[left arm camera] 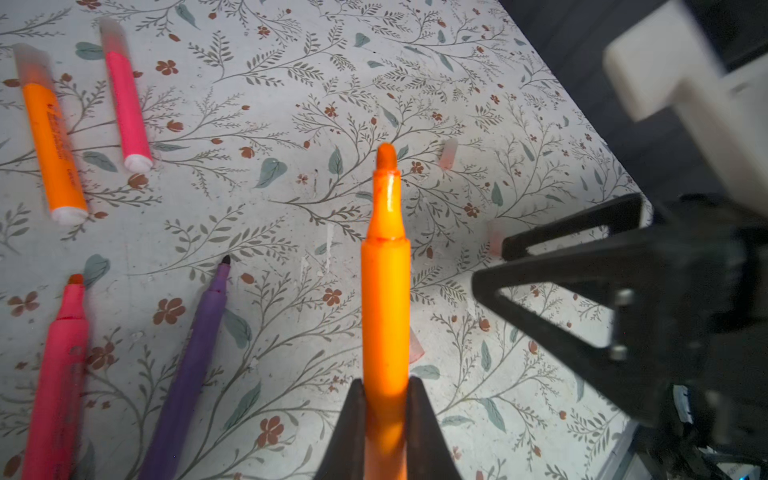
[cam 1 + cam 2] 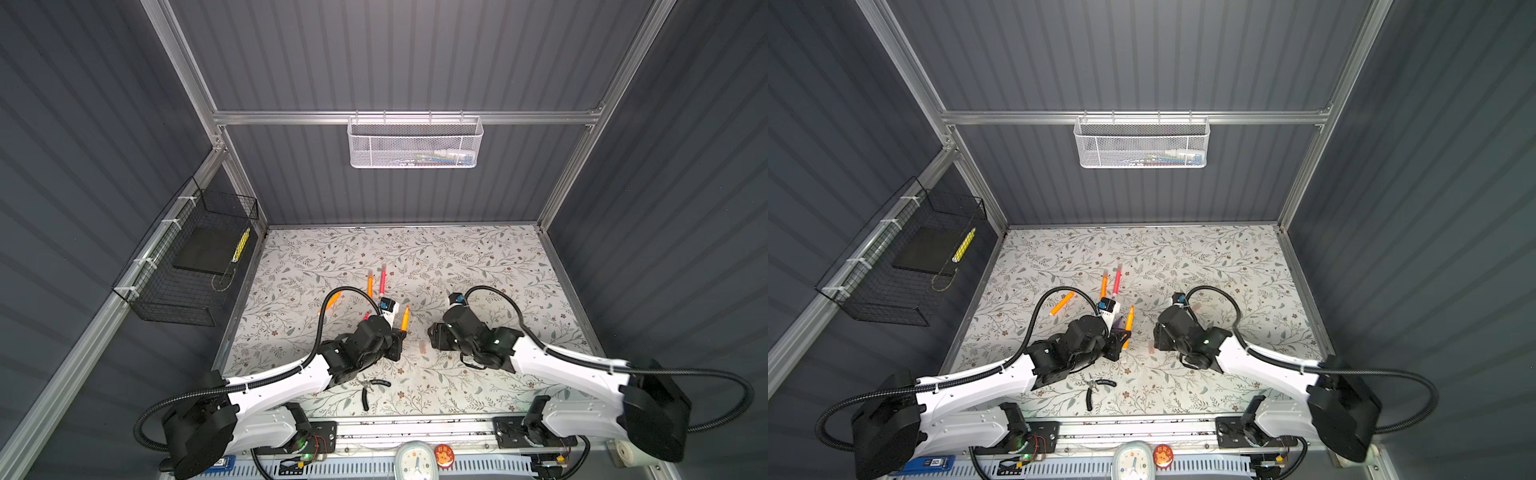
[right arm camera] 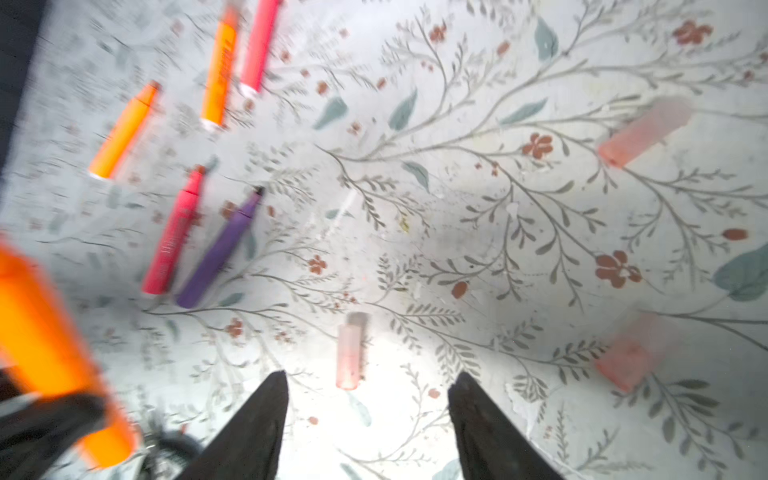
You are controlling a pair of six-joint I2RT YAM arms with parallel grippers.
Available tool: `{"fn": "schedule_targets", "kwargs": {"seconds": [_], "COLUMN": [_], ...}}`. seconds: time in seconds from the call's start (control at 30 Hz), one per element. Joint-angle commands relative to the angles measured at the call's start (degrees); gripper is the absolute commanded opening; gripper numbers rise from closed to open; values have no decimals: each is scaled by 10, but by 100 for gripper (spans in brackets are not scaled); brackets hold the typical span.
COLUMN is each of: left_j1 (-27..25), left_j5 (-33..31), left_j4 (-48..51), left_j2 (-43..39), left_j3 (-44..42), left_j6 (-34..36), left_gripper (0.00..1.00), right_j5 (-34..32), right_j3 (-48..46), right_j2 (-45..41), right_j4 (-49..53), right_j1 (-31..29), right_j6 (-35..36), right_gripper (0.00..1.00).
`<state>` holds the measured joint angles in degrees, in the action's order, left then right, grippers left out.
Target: Insert the pens into the pen caps
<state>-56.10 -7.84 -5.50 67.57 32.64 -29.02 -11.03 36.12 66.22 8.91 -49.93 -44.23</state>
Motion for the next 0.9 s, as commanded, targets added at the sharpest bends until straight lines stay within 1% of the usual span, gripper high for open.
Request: {"fn": "schedule_targets", "kwargs": {"seconds": [0.0,0.07,0.13,0.3,0.47,0.6,0.77,0.83,0.87], "left_j1": [0,-1,-1,-1,-1,-1,-1,-1,-1], "left_j5": [40,52,68,101,123,132,136,139,140], "left_j4": [-81,-104,-127,-161,-178,-181,-186,-189,-193], "left_j2": [-12,-15,-19,-13,-7,-6,-8,-8,-8], "left_j3": [-20,-31,-42,-52,-56,-59,-63,-63,-65], "left_j6": [31,35,39,44,48,53,56,57,56], "left_gripper": [0,0,0,0,0,1,4,8,13], "right_j5": [40,61,70,76,72,52,34,34,35], "right_j3": [-65,-98,-105,-70,-36,-22,-17,-16,-14], "right_j2": [-90,-127,-131,-64,5,17,6,6,7], "right_j4": [-99,-169,-205,-255,-270,-261,-247,-245,-242], "right_j1": [0,-1,-6,-36,-43,-43,-44,-44,-44], "right_j6": [-16,-37,-53,-60,-61,-60,-54,-53,-53], "right_gripper": [66,68,68,65,62,49,35,27,23]}}
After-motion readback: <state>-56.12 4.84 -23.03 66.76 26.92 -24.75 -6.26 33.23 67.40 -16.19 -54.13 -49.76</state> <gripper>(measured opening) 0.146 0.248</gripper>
